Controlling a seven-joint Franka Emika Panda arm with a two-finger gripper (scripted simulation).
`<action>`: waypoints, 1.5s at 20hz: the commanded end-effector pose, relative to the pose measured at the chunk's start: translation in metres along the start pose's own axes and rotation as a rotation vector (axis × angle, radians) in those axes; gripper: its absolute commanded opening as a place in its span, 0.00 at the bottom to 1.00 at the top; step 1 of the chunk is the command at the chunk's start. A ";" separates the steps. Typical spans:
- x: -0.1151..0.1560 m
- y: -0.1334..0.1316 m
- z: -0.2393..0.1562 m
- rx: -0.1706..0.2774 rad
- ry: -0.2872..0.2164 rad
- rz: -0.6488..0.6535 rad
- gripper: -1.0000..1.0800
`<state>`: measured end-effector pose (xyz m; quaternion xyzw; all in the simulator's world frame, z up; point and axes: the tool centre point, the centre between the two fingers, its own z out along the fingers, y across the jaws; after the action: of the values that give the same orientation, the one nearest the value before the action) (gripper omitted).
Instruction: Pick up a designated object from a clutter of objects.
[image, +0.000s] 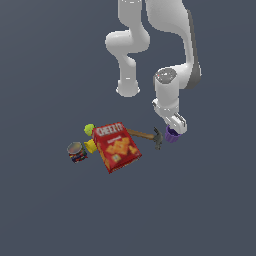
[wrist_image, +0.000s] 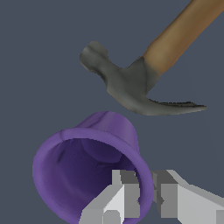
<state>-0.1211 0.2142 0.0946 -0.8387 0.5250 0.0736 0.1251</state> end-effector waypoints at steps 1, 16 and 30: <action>0.005 0.003 -0.014 0.002 0.000 0.000 0.00; 0.049 0.033 -0.134 0.000 0.001 0.003 0.00; 0.094 0.063 -0.258 -0.001 0.004 0.004 0.00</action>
<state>-0.1373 0.0426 0.2969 -0.8378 0.5268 0.0731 0.1237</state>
